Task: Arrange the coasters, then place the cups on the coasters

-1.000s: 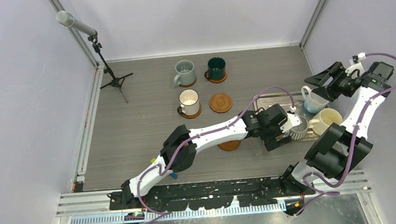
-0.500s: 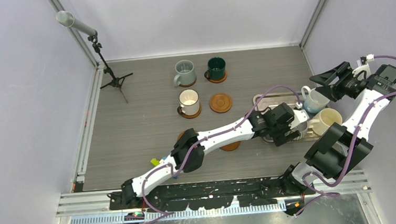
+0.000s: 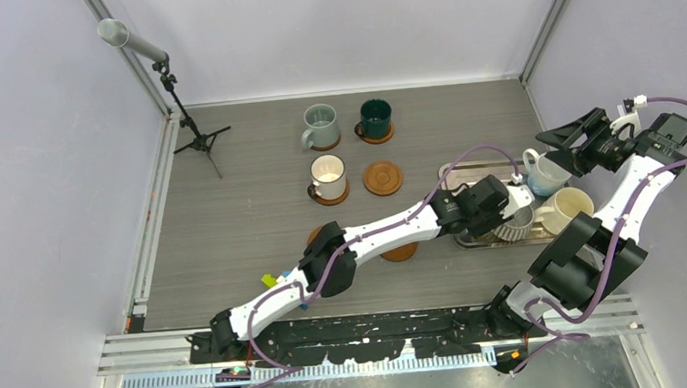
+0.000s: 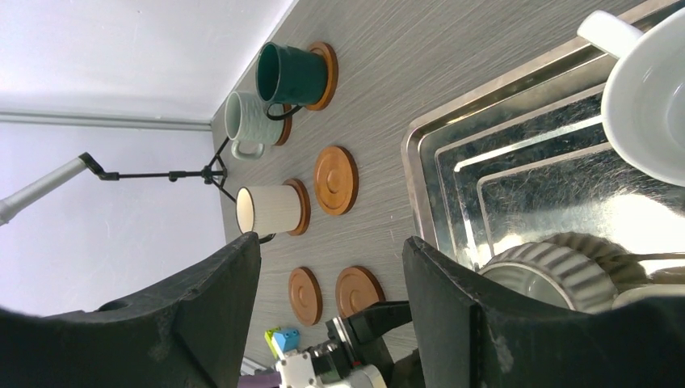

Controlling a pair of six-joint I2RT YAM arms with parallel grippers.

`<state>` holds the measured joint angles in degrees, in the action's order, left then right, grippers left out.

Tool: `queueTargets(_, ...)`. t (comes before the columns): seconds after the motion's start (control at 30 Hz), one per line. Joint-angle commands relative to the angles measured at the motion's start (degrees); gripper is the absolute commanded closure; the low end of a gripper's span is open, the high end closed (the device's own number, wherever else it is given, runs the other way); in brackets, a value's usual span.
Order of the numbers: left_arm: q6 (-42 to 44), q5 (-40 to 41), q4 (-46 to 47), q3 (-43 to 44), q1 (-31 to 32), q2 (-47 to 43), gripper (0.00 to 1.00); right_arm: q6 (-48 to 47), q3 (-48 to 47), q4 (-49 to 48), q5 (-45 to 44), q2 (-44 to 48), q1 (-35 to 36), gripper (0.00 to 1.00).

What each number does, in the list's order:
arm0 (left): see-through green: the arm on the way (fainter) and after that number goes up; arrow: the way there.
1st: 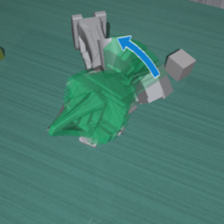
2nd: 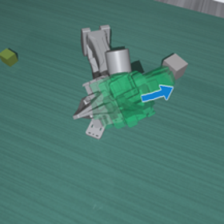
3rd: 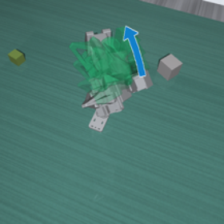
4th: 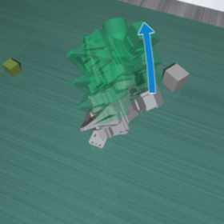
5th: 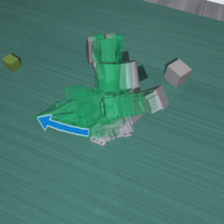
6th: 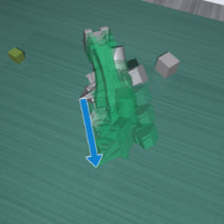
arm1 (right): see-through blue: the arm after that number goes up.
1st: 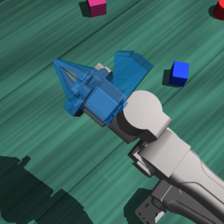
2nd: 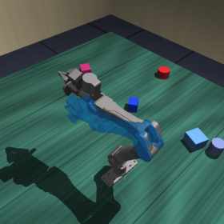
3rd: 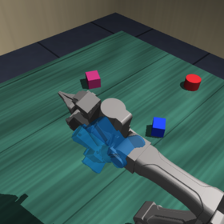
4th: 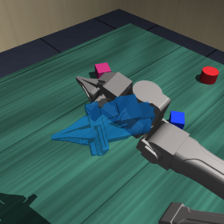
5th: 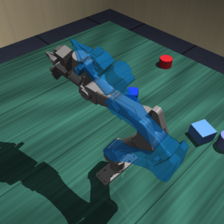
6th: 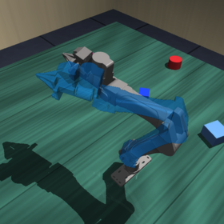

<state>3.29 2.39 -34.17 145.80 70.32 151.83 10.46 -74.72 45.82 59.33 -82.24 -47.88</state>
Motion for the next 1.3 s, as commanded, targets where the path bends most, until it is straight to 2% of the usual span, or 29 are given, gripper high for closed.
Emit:
queueTargets(0.0,0.05,0.68,2.74,2.19,-1.84,-0.85,0.70,-0.97,-0.05,-0.55,1.61,1.91,-0.23,0.30)
queueTargets(0.17,0.33,0.39,3.76,-2.35,-2.89,-4.43,0.82,-1.12,0.10,-0.52,1.72,1.82,-0.27,0.30)
queueTargets(0.3,0.93,0.41,4.11,-7.63,-3.43,-8.09,1.00,-1.17,0.20,-0.45,1.66,1.99,-0.26,0.30)
queueTargets(0.5,0.18,0.62,6.41,-17.62,-3.43,-15.25,1.00,-1.47,0.43,-0.31,1.79,1.99,-0.23,0.30)
queueTargets(0.67,-0.08,2.39,4.90,-20.31,-3.12,-17.50,1.00,-1.63,0.48,-0.33,1.97,2.15,-0.21,0.30)
queueTargets(0.87,2.03,1.80,1.05,-19.02,-3.17,-15.71,0.80,-1.58,0.36,-0.33,2.10,2.26,-0.21,0.30)
queueTargets(1.0,2.41,0.00,-2.29,-15.77,-3.15,-13.61,0.71,-1.58,0.28,-0.34,2.19,2.01,-0.22,0.30)
queueTargets(1.2,2.47,-3.41,-5.57,-11.30,-3.18,-10.64,0.45,-1.68,0.28,-0.36,2.40,2.06,-0.22,0.30)
queueTargets(1.27,2.76,-4.54,-6.93,-9.56,-3.24,-9.53,0.40,-1.69,0.34,-0.30,2.54,2.06,-0.23,0.30)
